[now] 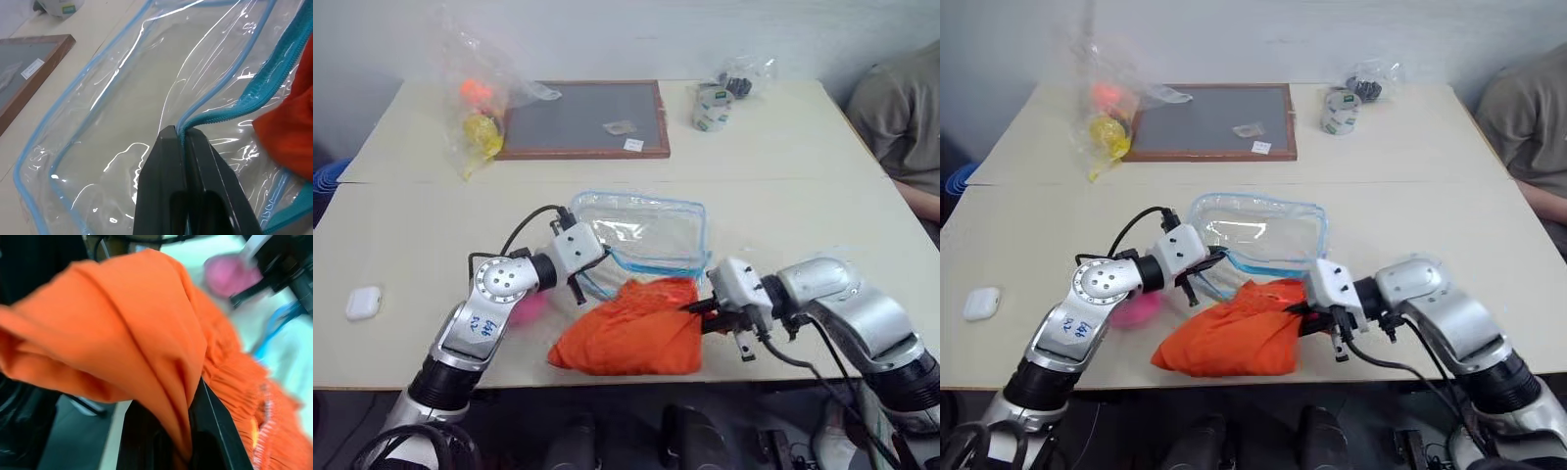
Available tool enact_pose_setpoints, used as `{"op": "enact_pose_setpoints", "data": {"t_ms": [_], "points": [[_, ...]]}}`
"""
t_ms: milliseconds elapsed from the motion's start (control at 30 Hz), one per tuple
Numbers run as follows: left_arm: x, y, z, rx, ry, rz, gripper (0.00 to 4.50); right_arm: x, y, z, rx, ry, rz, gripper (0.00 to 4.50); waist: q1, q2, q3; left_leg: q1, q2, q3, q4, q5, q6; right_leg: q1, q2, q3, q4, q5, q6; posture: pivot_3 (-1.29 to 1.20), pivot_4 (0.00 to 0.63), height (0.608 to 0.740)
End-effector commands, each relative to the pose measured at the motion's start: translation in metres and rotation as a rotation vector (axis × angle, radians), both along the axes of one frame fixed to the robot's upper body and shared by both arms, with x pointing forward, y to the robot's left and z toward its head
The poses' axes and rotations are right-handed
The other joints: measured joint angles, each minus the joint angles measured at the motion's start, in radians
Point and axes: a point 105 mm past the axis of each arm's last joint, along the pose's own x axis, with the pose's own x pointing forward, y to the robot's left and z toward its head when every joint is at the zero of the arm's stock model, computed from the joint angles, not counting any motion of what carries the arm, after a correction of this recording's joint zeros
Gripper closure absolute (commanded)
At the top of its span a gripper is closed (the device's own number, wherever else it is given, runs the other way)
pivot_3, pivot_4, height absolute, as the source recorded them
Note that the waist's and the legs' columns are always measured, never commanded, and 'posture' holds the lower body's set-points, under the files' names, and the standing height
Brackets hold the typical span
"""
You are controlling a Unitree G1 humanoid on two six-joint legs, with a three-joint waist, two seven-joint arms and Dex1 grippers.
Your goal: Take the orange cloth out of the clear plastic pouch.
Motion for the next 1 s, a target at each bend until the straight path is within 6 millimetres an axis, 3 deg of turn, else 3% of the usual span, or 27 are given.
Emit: {"op": "enact_pose_setpoints", "data": {"t_ms": [33, 233, 367, 467, 533, 600, 733, 800, 900, 1000], "points": [[-0.003, 0.01, -0.001, 0.058, -0.039, 0.01, 4.5, -0.005, -0.023, 0.035, 0.024, -0.027, -0.02, 4.49, 0.005, 0.0, 0.0, 0.0, 0.0, 0.0, 0.0, 0.0, 0.0, 0.0, 0.0, 0.0, 0.0, 0.0, 0.0, 0.0, 0.15, 0.74], [-0.016, 0.026, -0.011, 0.125, -0.006, 0.001, 4.5, -0.003, -0.08, 0.096, 0.071, 0.037, -0.187, 4.49, 0.01, 0.0, 0.0, 0.0, 0.001, 0.0, 0.0, -0.001, 0.001, 0.0, -0.001, 0.0, -0.001, 0.0, 0.0, 0.0, 0.15, 0.74], [-0.029, 0.024, -0.012, 0.141, 0.0, -0.056, 4.5, 0.024, -0.133, 0.12, 0.035, -0.073, -0.422, 4.49, 0.008, 0.0, 0.0, 0.0, 0.001, 0.0, 0.0, -0.002, 0.002, 0.0, -0.003, 0.0, -0.004, 0.0, 0.0, 0.0, 0.15, 0.74], [-0.03, 0.025, -0.011, 0.15, -0.005, -0.065, 4.5, 0.069, -0.168, 0.123, -0.121, -0.387, -0.646, 4.49, 0.005, 0.001, 0.001, 0.001, 0.0, 0.003, -0.001, -0.002, 0.003, -0.002, -0.004, 0.001, -0.005, 0.0, 0.0, 0.0, 0.15, 0.74], [-0.028, 0.025, -0.011, 0.149, -0.005, -0.062, 4.5, 0.098, -0.185, 0.117, -0.272, -0.603, -0.757, 4.49, -0.002, 0.001, 0.001, 0.001, -0.001, 0.005, -0.001, -0.002, 0.002, -0.003, -0.005, 0.001, -0.004, 0.0, 0.0, 0.0, 0.15, 0.74], [-0.026, 0.024, -0.011, 0.143, -0.004, -0.057, 4.5, 0.12, -0.187, 0.106, -0.354, -0.771, -0.8, 4.49, -0.012, 0.001, 0.001, 0.001, -0.002, 0.006, -0.001, -0.002, 0.002, -0.003, -0.004, 0.001, -0.003, 0.0, 0.0, 0.0, 0.15, 0.74], [-0.023, 0.023, -0.011, 0.13, 0.005, -0.047, 4.5, 0.128, -0.173, 0.052, -0.455, -0.851, -0.694, 4.49, -0.013, 0.001, 0.001, -0.001, -0.002, 0.006, -0.003, -0.001, 0.0, -0.004, -0.003, -0.001, 0.0, 0.0, 0.0, 0.0, 0.15, 0.74], [-0.022, 0.024, -0.01, 0.122, 0.016, -0.044, 4.5, 0.13, -0.169, 0.032, -0.451, -0.837, -0.708, 3.88, -0.013, 0.001, 0.001, -0.001, -0.001, 0.008, -0.004, 0.0, 0.0, -0.004, -0.003, -0.002, -0.001, 0.0, 0.0, 0.0, 0.15, 0.74], [-0.024, 0.025, -0.008, 0.096, 0.045, -0.044, 3.81, 0.128, -0.166, 0.0, -0.44, -0.756, -0.737, 2.94, -0.013, 0.002, 0.001, -0.002, -0.001, 0.008, -0.002, 0.0, 0.001, -0.004, -0.003, -0.002, -0.001, 0.0, 0.001, 0.0, 0.15, 0.74], [-0.029, 0.028, -0.003, 0.071, 0.072, -0.052, 2.88, 0.12, -0.167, -0.009, -0.412, -0.68, -0.751, 1.9, -0.013, 0.002, 0.001, -0.001, -0.001, 0.006, -0.001, 0.0, 0.001, -0.002, -0.003, -0.003, -0.001, 0.0, 0.001, 0.0, 0.15, 0.74]]}}
